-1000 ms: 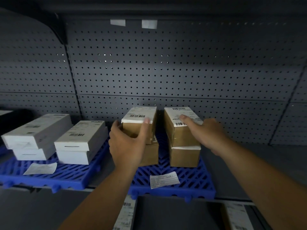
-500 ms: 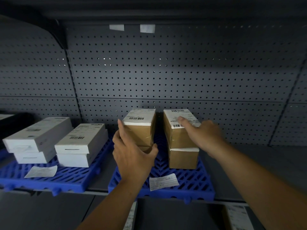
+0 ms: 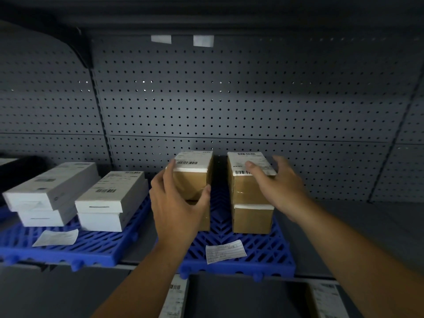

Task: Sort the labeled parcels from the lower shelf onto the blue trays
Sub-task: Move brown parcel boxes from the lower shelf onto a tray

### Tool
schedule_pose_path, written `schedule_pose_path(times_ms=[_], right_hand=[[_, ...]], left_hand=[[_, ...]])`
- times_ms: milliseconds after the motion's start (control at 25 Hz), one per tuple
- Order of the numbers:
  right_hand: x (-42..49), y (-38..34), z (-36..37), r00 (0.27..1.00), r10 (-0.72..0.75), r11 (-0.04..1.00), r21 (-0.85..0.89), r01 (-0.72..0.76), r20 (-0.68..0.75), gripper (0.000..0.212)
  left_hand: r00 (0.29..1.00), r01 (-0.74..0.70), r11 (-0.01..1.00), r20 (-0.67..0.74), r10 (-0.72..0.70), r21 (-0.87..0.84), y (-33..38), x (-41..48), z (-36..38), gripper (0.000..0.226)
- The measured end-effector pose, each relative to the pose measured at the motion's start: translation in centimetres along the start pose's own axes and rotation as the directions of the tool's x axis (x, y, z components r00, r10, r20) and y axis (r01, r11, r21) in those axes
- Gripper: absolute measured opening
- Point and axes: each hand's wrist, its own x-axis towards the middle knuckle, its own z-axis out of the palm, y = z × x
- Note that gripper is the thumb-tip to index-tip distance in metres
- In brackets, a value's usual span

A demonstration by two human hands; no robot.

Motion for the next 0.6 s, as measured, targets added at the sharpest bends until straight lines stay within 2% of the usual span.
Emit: schedule_pose_path(times_ms=[160,400,520,600], right_hand=[[0.21,0.27,0.18,0.999,-0.044,0.999,0.022,0.044,0.001,0.079],[0.67,0.53,0.04,0.998,-0.05,0.999,0.0,0.05,-0.037,0.068],[0.84,0.74,-0.02,0.997,-0.047,0.999,0.002,0.048,-0.06,0.045],[0.78,0.62,-0.09,0.996,-0.056,0.998,-0.003,0.055,-0.067,0.037]], left_hand=[[0.999,0.001,0.999,-0.038,-0.003,-0.048,-0.07,-0.27,0.22,0.09],[0.999,0.017,1.0,-0.043,-0.018,-0.022,0.3,-0.15,0.27,0.09],[0.999,0.017,1.0,-0.041,-0.018,-0.012,0.36,-0.16,0.22,0.091],[0.999,0.019,1.0,-0.036,-0.019,-0.001,0.37,-0.14,0.25,0.091]])
